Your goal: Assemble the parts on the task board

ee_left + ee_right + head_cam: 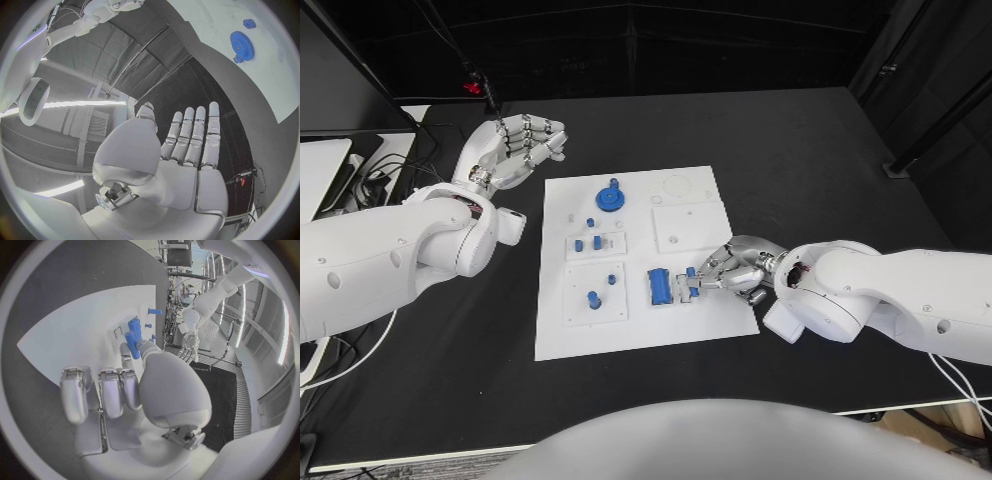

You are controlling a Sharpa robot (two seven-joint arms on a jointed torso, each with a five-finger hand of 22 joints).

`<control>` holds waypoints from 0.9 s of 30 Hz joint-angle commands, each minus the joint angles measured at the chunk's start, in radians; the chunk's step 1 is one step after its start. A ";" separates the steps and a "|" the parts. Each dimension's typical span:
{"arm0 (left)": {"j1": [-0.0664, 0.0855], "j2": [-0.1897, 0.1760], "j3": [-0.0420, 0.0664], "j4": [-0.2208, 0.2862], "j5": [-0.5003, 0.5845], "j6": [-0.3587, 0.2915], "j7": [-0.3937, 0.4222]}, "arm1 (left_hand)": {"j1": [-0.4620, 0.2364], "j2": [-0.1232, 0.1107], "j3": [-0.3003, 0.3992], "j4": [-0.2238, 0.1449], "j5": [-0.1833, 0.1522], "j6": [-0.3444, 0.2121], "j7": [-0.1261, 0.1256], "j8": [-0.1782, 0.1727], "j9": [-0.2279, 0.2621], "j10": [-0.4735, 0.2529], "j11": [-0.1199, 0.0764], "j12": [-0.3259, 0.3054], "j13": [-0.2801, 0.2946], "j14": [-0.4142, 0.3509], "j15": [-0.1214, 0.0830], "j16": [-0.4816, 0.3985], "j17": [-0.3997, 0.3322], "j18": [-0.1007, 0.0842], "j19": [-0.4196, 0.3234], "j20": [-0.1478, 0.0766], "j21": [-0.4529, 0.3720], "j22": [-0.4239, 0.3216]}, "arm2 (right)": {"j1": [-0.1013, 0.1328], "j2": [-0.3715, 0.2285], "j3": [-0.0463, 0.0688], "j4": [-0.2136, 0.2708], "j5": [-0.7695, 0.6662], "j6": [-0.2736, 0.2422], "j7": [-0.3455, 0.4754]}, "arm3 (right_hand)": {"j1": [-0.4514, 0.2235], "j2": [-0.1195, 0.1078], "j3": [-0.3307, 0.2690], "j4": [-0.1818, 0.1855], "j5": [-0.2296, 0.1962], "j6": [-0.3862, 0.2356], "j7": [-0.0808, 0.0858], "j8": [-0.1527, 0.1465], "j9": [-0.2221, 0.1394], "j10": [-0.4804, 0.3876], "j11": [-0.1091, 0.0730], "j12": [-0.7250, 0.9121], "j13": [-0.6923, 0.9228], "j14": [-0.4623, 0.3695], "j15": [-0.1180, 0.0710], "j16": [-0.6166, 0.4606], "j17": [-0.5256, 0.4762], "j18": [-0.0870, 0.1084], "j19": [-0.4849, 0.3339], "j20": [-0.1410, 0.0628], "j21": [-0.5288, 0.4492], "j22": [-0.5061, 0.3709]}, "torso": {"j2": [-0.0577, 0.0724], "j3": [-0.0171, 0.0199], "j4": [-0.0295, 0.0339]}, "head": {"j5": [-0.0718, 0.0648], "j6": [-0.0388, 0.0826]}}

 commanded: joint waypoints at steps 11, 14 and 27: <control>0.001 0.001 0.001 0.001 0.003 0.011 0.003 | 0.013 -0.001 -0.004 -0.001 0.007 0.009 0.062 0.004 -0.001 0.001 -0.009 0.007 -0.002 0.006 -0.001 0.003 -0.001 0.010 0.005 0.000 0.003 -0.002 | 0.001 0.038 0.000 -0.028 -0.084 0.056 -0.102 | -0.008 0.001 -0.011 0.000 0.002 0.001 0.005 -0.008 -0.001 0.102 -0.001 0.003 0.263 0.106 -0.005 0.002 0.263 -0.007 0.104 -0.005 0.003 0.263 | 0.001 -0.0001 -0.0009 | 0.003 0.000; 0.001 0.001 0.001 0.001 0.003 0.011 0.003 | 0.013 0.000 -0.004 -0.001 0.007 0.009 0.062 0.004 -0.001 0.001 -0.009 0.007 -0.002 0.006 -0.001 0.004 -0.002 0.010 0.005 0.000 0.004 -0.002 | 0.001 0.044 0.000 -0.030 -0.106 0.052 -0.108 | -0.007 0.002 -0.011 0.000 0.002 0.001 0.005 -0.008 -0.001 0.102 -0.001 0.003 0.263 0.106 -0.005 0.002 0.263 -0.007 0.104 -0.005 0.003 0.263 | 0.001 -0.0001 -0.0003 | 0.004 0.000; 0.001 0.001 0.001 0.001 0.003 0.012 0.003 | 0.013 0.000 -0.004 -0.001 0.007 0.009 0.062 0.004 -0.001 0.001 -0.009 0.007 -0.002 0.006 -0.001 0.004 -0.002 0.010 0.005 0.000 0.004 -0.002 | 0.001 0.064 0.000 -0.033 -0.159 0.049 -0.125 | -0.005 0.001 -0.015 -0.001 -0.001 0.001 0.005 -0.009 0.000 0.102 -0.001 0.003 0.263 0.106 -0.006 0.002 0.263 -0.007 0.104 -0.005 0.003 0.263 | 0.000 -0.0002 0.0002 | 0.003 0.000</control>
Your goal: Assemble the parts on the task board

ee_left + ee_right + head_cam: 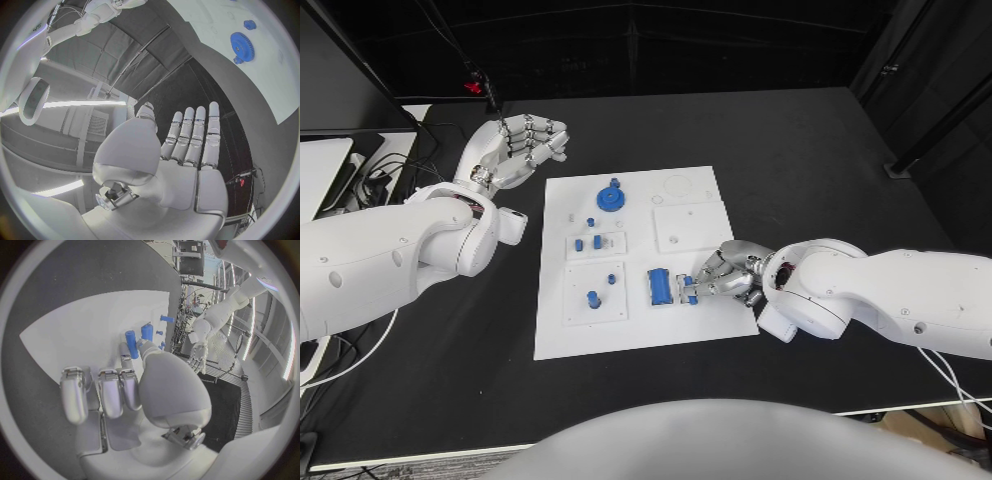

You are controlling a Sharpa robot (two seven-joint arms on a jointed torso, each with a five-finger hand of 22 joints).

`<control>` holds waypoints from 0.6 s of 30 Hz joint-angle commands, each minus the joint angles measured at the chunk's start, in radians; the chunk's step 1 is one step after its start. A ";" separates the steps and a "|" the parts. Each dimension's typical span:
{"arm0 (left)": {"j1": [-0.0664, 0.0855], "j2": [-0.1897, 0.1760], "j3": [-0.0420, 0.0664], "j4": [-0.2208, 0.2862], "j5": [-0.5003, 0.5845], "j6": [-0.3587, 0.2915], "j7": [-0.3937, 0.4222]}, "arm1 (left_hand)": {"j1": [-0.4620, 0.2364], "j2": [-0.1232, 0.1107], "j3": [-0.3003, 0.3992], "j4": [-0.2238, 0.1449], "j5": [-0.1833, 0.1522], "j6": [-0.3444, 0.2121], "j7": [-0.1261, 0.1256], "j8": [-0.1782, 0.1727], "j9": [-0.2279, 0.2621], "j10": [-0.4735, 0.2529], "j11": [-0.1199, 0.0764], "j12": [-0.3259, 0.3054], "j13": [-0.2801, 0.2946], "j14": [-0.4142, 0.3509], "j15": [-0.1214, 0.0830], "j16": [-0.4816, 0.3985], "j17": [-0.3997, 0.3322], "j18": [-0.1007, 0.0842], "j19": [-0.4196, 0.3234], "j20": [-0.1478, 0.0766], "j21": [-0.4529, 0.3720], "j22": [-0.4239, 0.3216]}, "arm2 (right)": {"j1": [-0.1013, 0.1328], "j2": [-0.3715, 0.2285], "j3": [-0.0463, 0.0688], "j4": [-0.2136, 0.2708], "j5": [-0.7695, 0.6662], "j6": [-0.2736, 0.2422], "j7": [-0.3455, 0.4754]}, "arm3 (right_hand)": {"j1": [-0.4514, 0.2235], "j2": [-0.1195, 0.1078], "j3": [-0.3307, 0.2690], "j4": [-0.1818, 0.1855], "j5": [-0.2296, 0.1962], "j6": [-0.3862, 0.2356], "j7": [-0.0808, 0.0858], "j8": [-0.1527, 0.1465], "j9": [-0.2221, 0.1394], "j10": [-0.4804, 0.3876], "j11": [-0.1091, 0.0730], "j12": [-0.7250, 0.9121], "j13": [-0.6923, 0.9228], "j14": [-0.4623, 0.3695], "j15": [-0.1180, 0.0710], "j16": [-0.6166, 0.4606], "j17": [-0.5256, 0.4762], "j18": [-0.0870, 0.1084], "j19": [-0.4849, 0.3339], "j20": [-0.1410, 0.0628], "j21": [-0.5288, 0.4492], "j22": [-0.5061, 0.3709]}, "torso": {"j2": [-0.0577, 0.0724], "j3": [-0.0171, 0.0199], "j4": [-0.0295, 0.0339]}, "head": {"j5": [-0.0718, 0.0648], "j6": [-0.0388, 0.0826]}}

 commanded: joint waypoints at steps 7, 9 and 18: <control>0.001 0.000 0.001 0.001 0.003 0.008 0.004 | 0.013 0.001 -0.005 -0.001 0.007 0.009 0.062 0.004 -0.001 0.001 -0.009 0.007 -0.002 0.006 -0.001 0.004 -0.002 0.010 0.005 0.000 0.004 -0.001 | 0.001 0.011 0.001 0.004 -0.056 0.007 -0.015 | -0.006 0.000 -0.012 0.003 -0.005 -0.001 0.006 -0.006 0.000 0.102 0.000 0.003 0.263 0.106 -0.006 0.002 0.263 -0.007 0.104 -0.005 0.003 0.263 | 0.000 0.0000 0.0003 | 0.002 0.000; 0.001 0.000 0.001 0.001 0.003 0.008 0.004 | 0.013 0.001 -0.005 -0.001 0.007 0.009 0.062 0.004 -0.001 0.001 -0.009 0.007 -0.002 0.006 -0.001 0.004 -0.002 0.010 0.005 0.000 0.004 -0.001 | 0.001 0.013 0.001 0.004 -0.062 0.008 -0.017 | -0.007 0.000 -0.013 0.003 -0.006 -0.002 0.006 -0.006 0.000 0.102 0.000 0.003 0.263 0.106 -0.006 0.002 0.263 -0.007 0.104 -0.005 0.003 0.263 | -0.001 -0.0002 0.0000 | 0.002 0.000; 0.001 0.001 0.001 0.001 0.003 0.008 0.004 | 0.013 0.001 -0.005 -0.001 0.007 0.009 0.062 0.004 -0.001 0.001 -0.009 0.007 -0.002 0.006 -0.001 0.004 -0.002 0.010 0.005 0.000 0.004 -0.001 | 0.001 0.019 0.001 0.004 -0.100 0.014 -0.033 | -0.013 -0.005 -0.034 0.009 -0.020 -0.010 0.010 -0.008 0.001 0.102 0.003 0.003 0.263 0.106 -0.004 0.002 0.263 -0.007 0.104 -0.005 0.003 0.263 | 0.000 0.0002 0.0000 | 0.003 0.000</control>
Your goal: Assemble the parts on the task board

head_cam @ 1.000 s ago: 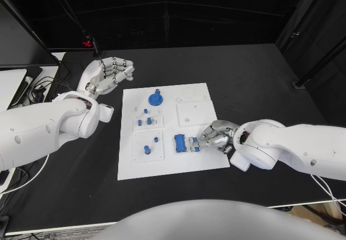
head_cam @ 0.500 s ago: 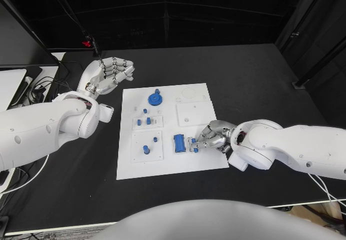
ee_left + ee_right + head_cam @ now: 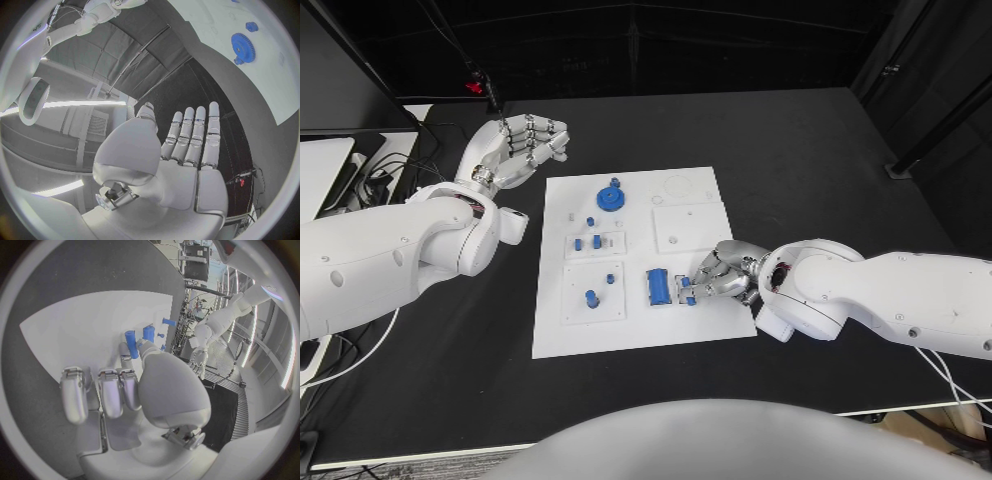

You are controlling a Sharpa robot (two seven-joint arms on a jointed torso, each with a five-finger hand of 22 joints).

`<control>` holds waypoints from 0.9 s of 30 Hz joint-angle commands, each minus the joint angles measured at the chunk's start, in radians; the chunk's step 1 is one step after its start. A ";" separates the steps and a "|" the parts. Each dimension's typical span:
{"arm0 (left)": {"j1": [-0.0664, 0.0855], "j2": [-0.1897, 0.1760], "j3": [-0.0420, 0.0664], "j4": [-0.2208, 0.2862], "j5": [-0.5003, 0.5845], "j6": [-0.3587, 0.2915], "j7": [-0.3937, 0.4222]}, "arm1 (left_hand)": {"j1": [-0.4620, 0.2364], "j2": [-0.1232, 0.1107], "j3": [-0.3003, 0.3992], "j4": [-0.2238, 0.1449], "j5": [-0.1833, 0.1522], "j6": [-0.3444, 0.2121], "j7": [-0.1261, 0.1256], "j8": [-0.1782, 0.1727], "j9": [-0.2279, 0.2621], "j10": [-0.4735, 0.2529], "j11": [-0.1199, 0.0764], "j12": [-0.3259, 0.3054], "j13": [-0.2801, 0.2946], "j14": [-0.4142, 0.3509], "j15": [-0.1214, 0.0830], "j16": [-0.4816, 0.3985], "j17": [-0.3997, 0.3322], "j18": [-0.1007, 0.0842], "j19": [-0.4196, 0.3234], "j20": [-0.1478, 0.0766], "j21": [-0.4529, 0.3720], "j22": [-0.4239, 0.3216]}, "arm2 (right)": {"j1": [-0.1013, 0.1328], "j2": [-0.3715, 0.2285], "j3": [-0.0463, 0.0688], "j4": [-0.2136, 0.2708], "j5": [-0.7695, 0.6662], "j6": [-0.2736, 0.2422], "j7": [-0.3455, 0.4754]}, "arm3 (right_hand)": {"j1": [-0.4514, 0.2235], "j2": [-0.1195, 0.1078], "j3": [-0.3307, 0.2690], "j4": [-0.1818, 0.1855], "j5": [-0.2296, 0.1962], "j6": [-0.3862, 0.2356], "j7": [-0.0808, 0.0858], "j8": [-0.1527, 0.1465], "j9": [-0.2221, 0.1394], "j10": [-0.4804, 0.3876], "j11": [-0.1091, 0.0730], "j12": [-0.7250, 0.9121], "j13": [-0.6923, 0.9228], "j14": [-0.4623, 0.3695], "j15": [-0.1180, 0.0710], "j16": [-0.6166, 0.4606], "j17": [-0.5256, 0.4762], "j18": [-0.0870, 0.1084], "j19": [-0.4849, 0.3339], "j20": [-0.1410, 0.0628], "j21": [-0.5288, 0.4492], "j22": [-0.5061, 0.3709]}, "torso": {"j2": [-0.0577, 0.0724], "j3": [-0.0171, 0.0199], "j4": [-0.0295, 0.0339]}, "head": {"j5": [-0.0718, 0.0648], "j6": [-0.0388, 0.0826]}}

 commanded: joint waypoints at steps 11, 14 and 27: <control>0.001 0.002 0.001 0.000 0.003 0.009 0.004 | 0.009 -0.003 -0.005 -0.001 0.007 0.009 0.062 0.004 -0.001 0.001 -0.009 0.003 -0.002 0.006 -0.001 0.004 -0.001 0.010 0.005 0.000 0.004 -0.001 | 0.001 0.007 0.001 0.002 -0.044 0.016 -0.019 | -0.027 -0.003 -0.047 0.019 -0.032 -0.009 0.005 0.008 0.009 0.102 0.006 0.003 0.263 0.106 -0.003 0.002 0.263 -0.007 0.104 -0.003 0.003 0.263 | 0.000 0.0001 0.0002 | -0.001 0.000; 0.001 0.002 0.001 0.000 0.003 0.009 0.004 | 0.009 -0.003 -0.005 -0.001 0.007 0.009 0.062 0.004 -0.001 0.001 -0.009 0.003 -0.002 0.006 -0.001 0.004 -0.001 0.010 0.005 0.000 0.004 -0.001 | 0.001 0.008 0.001 0.001 -0.045 0.015 -0.019 | -0.029 -0.001 -0.051 0.022 -0.034 -0.009 0.004 0.011 0.010 0.102 0.005 0.003 0.263 0.106 -0.003 0.002 0.263 -0.007 0.104 -0.002 0.003 0.263 | 0.000 0.0001 0.0000 | 0.000 0.000; 0.001 0.003 0.001 -0.001 0.003 0.009 0.003 | 0.010 -0.003 -0.005 -0.001 0.007 0.010 0.062 0.004 -0.001 0.002 -0.009 0.004 -0.001 0.006 -0.001 0.005 -0.001 0.010 0.005 0.000 0.004 -0.002 | 0.001 0.013 0.001 -0.002 -0.045 0.013 -0.019 | -0.042 0.007 -0.095 0.045 -0.076 -0.009 0.000 0.033 0.023 0.102 0.001 0.003 0.263 0.106 -0.006 0.002 0.263 -0.007 0.104 -0.004 0.003 0.263 | 0.000 -0.0001 0.0002 | -0.001 0.000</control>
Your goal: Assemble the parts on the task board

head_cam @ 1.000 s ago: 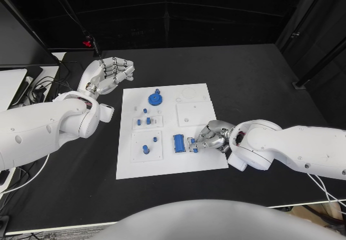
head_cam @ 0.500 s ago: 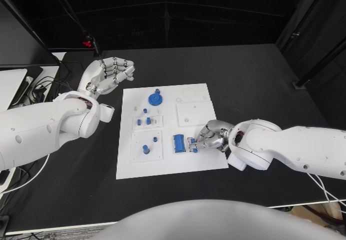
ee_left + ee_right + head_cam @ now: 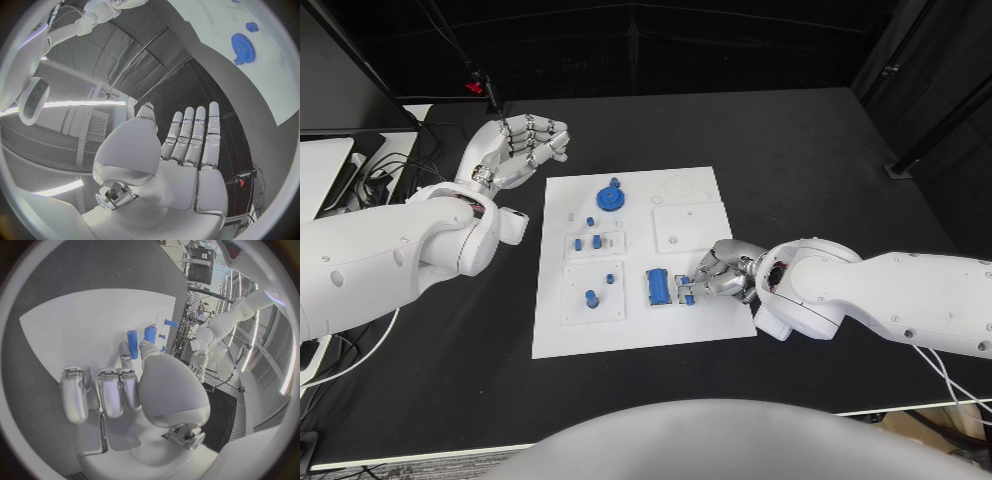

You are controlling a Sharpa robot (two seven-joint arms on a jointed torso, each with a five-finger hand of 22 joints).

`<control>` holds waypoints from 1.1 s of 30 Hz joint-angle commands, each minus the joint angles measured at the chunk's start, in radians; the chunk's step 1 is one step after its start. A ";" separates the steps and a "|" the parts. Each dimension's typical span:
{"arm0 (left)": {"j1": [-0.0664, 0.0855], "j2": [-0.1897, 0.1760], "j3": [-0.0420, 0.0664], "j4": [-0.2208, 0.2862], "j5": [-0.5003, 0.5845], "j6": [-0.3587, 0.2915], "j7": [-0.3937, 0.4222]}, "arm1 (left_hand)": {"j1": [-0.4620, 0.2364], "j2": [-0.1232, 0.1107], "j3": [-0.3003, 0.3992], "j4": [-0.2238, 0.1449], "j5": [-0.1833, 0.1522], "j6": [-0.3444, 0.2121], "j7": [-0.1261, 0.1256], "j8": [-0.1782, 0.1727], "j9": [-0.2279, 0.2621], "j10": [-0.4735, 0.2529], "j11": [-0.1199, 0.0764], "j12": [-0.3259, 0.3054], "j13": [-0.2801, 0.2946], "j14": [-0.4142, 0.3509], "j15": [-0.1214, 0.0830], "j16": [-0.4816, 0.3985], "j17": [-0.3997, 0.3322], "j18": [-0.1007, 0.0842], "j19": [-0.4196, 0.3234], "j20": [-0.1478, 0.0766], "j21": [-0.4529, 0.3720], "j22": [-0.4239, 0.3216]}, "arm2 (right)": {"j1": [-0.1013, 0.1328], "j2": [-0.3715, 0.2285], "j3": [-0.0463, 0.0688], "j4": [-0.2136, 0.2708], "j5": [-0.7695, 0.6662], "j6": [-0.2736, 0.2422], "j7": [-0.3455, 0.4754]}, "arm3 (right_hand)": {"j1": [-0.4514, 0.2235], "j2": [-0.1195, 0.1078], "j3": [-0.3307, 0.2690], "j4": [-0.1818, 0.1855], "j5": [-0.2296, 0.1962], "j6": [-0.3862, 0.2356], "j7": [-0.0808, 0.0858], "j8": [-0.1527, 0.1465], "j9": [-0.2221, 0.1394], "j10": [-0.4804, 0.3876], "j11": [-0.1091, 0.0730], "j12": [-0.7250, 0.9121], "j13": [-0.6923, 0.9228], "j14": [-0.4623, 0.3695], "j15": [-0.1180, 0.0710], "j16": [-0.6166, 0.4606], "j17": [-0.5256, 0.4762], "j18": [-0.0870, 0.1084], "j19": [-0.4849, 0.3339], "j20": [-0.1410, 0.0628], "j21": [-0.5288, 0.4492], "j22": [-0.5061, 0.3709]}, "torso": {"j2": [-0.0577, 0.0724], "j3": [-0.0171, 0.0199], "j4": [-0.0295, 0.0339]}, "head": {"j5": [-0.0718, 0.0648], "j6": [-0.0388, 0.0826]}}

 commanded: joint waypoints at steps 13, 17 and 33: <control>0.001 0.001 0.001 0.000 0.003 0.008 0.003 | 0.011 -0.002 -0.005 -0.001 0.004 0.010 0.062 0.004 -0.001 -0.002 -0.005 0.004 -0.001 0.006 -0.002 0.005 -0.002 0.010 0.005 0.000 0.004 -0.001 | 0.000 0.007 0.000 0.001 -0.005 0.011 0.000 | -0.036 0.004 -0.064 0.005 -0.051 -0.023 -0.005 0.037 0.019 0.102 0.001 0.003 0.263 0.106 -0.006 0.002 0.263 -0.007 0.104 -0.005 0.003 0.263 | 0.000 0.0001 0.0002 | 0.002 0.000; 0.001 0.002 0.001 -0.001 0.003 0.007 0.002 | 0.011 -0.002 -0.005 -0.001 0.004 0.010 0.062 0.004 -0.001 -0.002 -0.005 0.004 -0.001 0.006 -0.002 0.005 -0.002 0.010 0.005 0.000 0.004 -0.001 | 0.000 0.009 0.000 0.000 -0.005 0.008 -0.001 | -0.033 0.010 -0.078 0.003 -0.050 -0.026 -0.009 0.065 0.033 0.102 -0.003 0.003 0.263 0.106 -0.008 0.002 0.263 -0.007 0.104 -0.006 0.003 0.263 | 0.000 0.0001 -0.0004 | 0.003 0.000; 0.001 0.002 0.001 -0.001 0.003 0.009 0.001 | 0.012 -0.001 -0.005 -0.001 0.005 0.010 0.062 0.004 -0.001 -0.002 -0.005 0.004 -0.002 0.006 -0.002 0.005 -0.002 0.010 0.005 0.000 0.004 -0.002 | 0.000 0.012 0.000 0.000 -0.011 -0.001 -0.002 | 0.003 0.048 -0.167 0.003 -0.040 -0.180 -0.018 0.336 0.196 0.102 -0.013 0.003 0.263 0.106 -0.014 0.002 0.263 -0.007 0.104 -0.012 0.003 0.263 | 0.001 0.0003 -0.0003 | 0.003 0.000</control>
